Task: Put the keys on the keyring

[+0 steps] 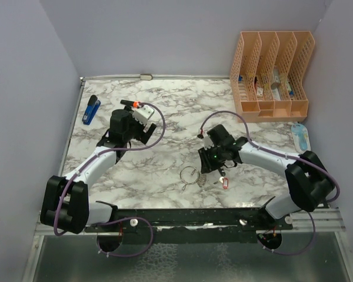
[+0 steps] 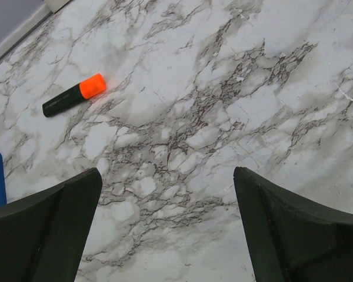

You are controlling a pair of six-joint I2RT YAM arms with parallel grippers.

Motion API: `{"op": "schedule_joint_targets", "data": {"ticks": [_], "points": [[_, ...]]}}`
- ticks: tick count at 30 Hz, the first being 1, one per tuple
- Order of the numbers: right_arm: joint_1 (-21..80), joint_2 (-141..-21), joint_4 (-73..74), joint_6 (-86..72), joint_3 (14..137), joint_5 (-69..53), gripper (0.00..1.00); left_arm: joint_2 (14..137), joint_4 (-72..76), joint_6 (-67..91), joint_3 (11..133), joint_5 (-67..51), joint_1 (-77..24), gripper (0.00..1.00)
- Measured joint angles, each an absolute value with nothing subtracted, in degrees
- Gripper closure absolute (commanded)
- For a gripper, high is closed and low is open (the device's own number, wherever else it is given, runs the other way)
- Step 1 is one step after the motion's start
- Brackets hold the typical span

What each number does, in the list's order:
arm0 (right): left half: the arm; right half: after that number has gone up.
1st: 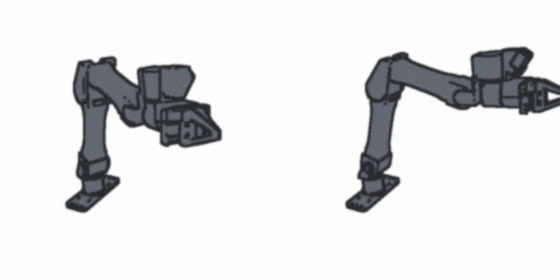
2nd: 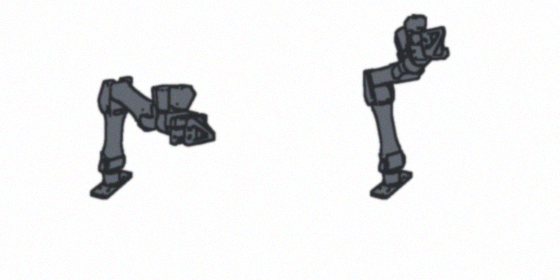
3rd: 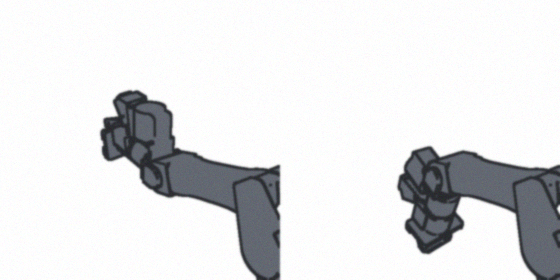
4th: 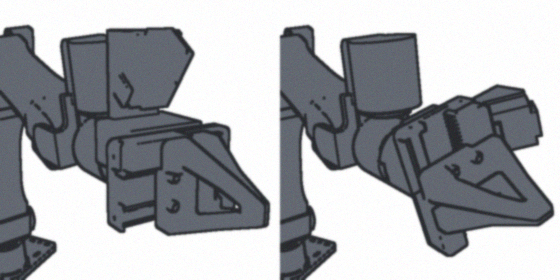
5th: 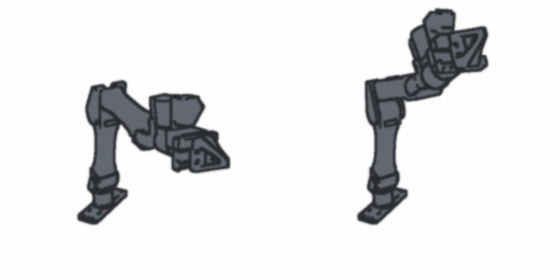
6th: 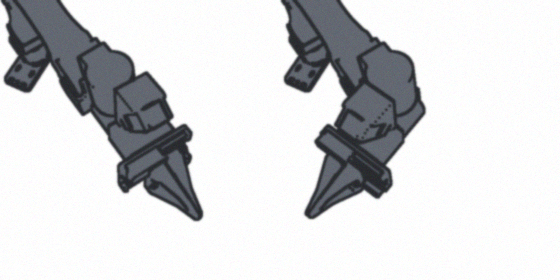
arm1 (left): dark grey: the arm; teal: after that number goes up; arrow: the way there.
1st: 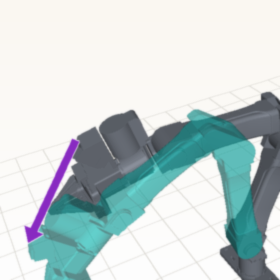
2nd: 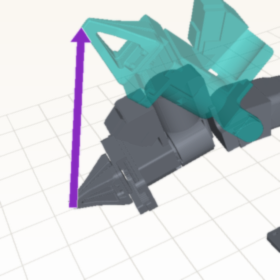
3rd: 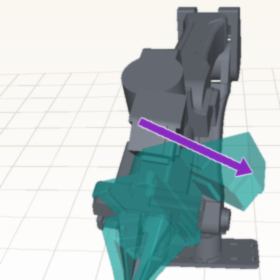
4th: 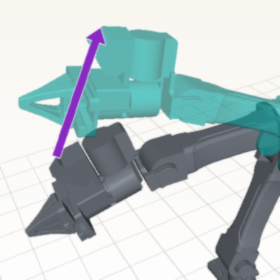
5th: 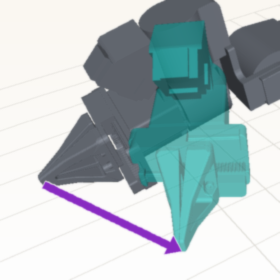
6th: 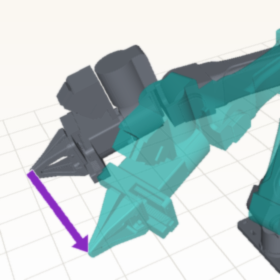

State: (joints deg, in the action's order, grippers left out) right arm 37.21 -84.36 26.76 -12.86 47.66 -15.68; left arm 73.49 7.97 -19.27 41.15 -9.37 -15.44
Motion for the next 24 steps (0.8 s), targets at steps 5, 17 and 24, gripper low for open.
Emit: {"op": "schedule_joint_targets", "data": {"ticks": [5,17,24], "points": [[40.0,-88.6,29.8,-15.5,49.3,-13.7,0.68,73.5,7.6,-19.7,41.8,-9.4,-15.4,0.03],[42.9,-92.9,33.3,-19.3,52.7,-8.8,0.71,73.5,5.5,-20.8,42.5,-9.4,-15.4,0.04],[43.0,-96.6,33.1,-18.5,56.8,-6.0,0.72,73.5,5.4,-21.0,42.7,-9.3,-15.4,0.04]]}}
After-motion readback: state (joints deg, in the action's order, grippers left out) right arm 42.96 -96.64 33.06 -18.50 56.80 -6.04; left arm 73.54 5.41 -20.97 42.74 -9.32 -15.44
